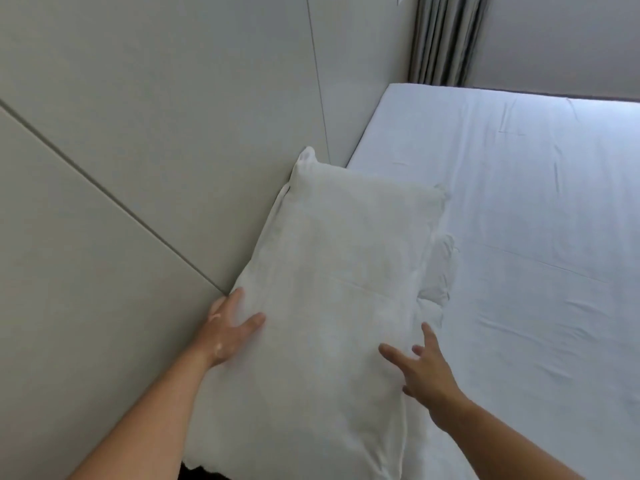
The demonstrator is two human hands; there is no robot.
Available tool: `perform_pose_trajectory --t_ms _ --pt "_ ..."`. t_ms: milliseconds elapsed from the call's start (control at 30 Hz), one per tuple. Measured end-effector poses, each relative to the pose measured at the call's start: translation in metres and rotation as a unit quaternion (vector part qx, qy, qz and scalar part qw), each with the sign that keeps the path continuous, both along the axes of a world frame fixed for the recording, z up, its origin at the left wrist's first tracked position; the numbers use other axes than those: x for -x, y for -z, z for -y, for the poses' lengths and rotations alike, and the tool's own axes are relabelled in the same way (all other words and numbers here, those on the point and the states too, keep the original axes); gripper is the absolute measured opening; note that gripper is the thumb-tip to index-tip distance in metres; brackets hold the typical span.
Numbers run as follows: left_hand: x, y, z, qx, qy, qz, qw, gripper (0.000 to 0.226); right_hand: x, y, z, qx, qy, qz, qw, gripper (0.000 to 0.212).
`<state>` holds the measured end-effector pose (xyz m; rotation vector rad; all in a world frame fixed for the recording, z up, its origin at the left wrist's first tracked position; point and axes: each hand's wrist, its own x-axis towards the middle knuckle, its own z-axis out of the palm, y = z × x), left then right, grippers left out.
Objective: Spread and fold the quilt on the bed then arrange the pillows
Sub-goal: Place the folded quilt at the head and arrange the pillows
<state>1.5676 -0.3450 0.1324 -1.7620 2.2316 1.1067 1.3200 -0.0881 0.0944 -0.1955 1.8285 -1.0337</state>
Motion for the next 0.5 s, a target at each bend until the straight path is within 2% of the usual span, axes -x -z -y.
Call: perform_pose_trajectory --t_ms 33,167,233,333,500 --pt "0.014 0.002 0.008 0.003 0.009 -0.004 1.0 0.096 0.007 0.0 0.009 0.009 -0.007 -0.013 1.0 0.127" --pt "0.055 0.02 0.035 -0.009 -0.018 0.0 1.0 0.121 0.02 0.001 0.036 -0.001 -0.065 -0.048 0.997 0.122" --pt "0.065 0.038 0.036 -0.001 -0.014 0.046 0.999 0.117 0.019 0.006 0.046 -0.01 -0.112 -0.078 0.991 0.121" --pt "0.07 0.059 0.026 0.036 0.017 0.13 0.991 0.1 0.013 0.017 0.056 -0.025 -0.164 -0.124 0.978 0.118" --pt "0.071 0.07 0.035 0.038 0.024 0.157 0.986 0.099 -0.001 0.034 0.06 -0.048 -0.173 -0.138 0.974 0.116"
